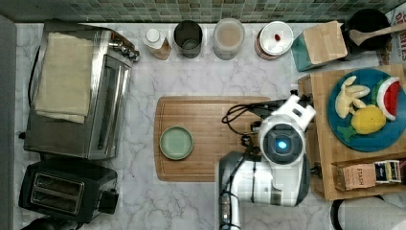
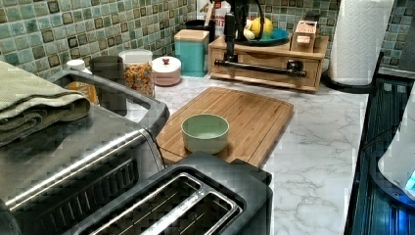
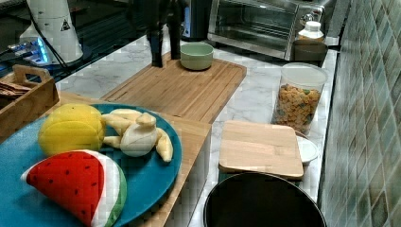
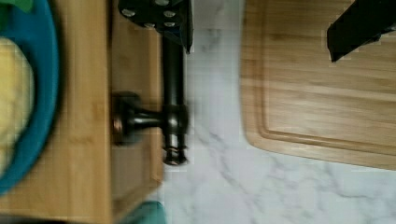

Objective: Open the drawer.

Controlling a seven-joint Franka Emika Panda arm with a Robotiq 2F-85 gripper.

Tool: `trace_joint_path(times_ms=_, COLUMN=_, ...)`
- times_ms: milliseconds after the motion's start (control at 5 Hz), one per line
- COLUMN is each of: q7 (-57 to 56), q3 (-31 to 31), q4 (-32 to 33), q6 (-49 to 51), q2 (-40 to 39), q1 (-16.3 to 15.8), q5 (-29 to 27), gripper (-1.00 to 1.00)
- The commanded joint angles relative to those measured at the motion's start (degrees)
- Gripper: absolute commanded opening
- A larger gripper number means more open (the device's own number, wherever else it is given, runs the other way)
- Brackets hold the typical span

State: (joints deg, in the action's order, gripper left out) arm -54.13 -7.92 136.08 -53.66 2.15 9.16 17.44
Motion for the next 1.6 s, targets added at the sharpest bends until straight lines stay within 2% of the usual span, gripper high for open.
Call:
trace_joint_path(times_ms=200, q7=-0.9, q3=-1.5, q4=0.0, q6=-2.6, q2=-3.5, q1=1.1, q5=5.0, gripper=1.00)
trace_joint_path(times_ms=400, q7=2.4, q3=-1.3, q4=-0.2, q6=-3.5, q2=-5.4, q1=1.6, q5=8.2, gripper=1.00)
trace_joint_path(times_ms=600, q7=9.1, q3=-1.8, q4=1.1, q6=-5.3, q2=-6.4, q1=1.6, q5=15.4, gripper=1.00)
trace_joint_path(times_ms=800, q7=13.6, q3=-2.8, q4=-1.1, q6=-4.6, q2=-9.4, q1=2.0, q5=20.9, gripper=1.00)
trace_joint_path(times_ms=1000, q7=22.7, q3=-5.2, q4=2.9, q6=-13.8, q2=-9.4, q1=3.8, q5=30.2, gripper=1.00)
trace_joint_path(times_ms=1200, q7=10.5, q3=-2.8, q4=1.0, q6=-8.4, q2=-10.9, q1=6.1, q5=18.8, gripper=1.00)
trace_joint_path(times_ms=1400, q7=13.1, q3=-3.4, q4=1.1, q6=-9.2, q2=-13.1, q1=5.4, q5=17.2, gripper=1.00)
trace_joint_path(times_ms=1600, q7=12.0, q3=-3.3, q4=0.6, q6=-10.2, q2=-14.6, q1=5.9, q5=16.2, gripper=1.00)
